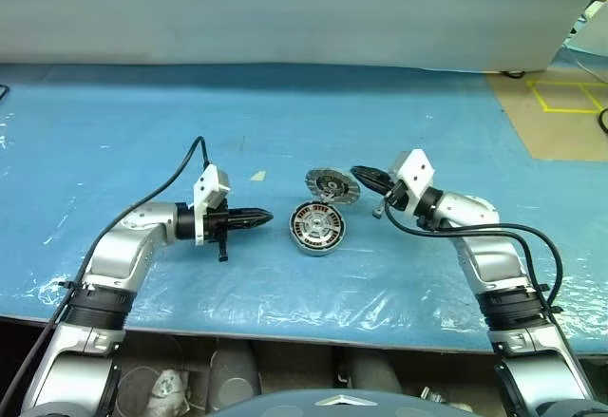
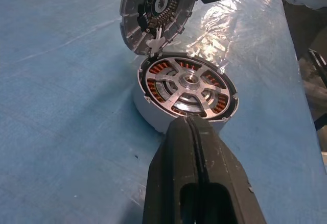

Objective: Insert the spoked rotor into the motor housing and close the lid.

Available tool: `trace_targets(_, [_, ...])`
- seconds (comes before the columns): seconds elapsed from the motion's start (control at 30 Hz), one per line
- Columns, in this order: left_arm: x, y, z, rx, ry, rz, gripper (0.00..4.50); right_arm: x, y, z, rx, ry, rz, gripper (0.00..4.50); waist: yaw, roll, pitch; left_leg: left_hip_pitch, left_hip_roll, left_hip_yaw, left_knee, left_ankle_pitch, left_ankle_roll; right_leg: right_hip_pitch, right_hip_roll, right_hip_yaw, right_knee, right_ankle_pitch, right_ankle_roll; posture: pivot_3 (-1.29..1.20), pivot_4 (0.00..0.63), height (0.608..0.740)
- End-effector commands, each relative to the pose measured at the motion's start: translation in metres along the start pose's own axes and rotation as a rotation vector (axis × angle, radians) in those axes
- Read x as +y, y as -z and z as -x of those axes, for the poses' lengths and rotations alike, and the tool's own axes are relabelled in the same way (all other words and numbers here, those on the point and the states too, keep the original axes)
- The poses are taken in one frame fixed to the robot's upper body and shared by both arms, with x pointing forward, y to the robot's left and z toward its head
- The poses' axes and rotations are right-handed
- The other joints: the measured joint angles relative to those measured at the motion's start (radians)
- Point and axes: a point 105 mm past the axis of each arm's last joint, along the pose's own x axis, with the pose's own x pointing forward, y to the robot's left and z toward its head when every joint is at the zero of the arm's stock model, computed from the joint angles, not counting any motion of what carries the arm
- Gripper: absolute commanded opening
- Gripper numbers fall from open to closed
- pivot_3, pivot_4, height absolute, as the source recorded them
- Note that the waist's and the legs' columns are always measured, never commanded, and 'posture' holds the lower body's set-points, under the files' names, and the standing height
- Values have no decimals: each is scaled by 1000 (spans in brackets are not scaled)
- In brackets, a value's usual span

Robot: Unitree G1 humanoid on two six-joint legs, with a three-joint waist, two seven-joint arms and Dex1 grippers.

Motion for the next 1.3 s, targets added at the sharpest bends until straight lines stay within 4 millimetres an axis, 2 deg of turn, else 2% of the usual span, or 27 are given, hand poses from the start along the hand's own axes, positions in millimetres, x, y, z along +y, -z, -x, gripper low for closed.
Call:
trace_targets(0.03, [-10, -2, 8, -11, -13, -5, 25, 8, -19, -7, -91, -101, -10, 0, 0, 0, 0, 0, 0, 0, 0, 0, 0, 0, 0, 0, 0, 0, 0, 0, 150, 740])
trace_targets(0.2, [-19, 11, 13, 6, -35, 35, 25, 16, -27, -14, -135, -173, -40, 0, 0, 0, 0, 0, 0, 0, 0, 0, 0, 0, 0, 0, 0, 0, 0, 0, 150, 740])
trace_targets(0.37, [-19, 9, 12, -12, -53, 41, 25, 28, -26, -13, -119, -260, -53, 0, 0, 0, 0, 1, 0, 0, 1, 0, 0, 0, 0, 0, 1, 0, 0, 0, 150, 740])
trace_targets(0.73, [-18, 6, 10, -16, -46, 37, 25, 77, -2, -14, -17, -398, -27, 0, 0, 0, 0, 1, 0, 0, 1, 0, 0, 0, 0, 0, 1, 0, 0, 0, 150, 740])
trace_targets(0.9, [-19, 7, 8, -15, -42, 37, 25, 86, 6, -17, 6, -400, -49, 0, 0, 0, 0, 1, 0, 0, 1, 0, 0, 0, 0, 0, 2, 0, 0, 0, 150, 740])
trace_targets(1.0, [-19, 10, 8, -7, -42, 40, 0, 86, 3, -19, -3, -388, -78, 595, -1, 0, 0, 1, 0, 0, 1, 0, 0, 0, 0, 0, 2, 0, 0, 0, 150, 740])
trace_targets(1.3, [-19, 11, 5, -17, -37, 35, 0, 80, 1, -22, -2, -333, -115, 3606, 0, 0, 0, 1, 0, 0, 1, 0, 0, 0, 0, 0, 2, 0, 0, 0, 150, 740])
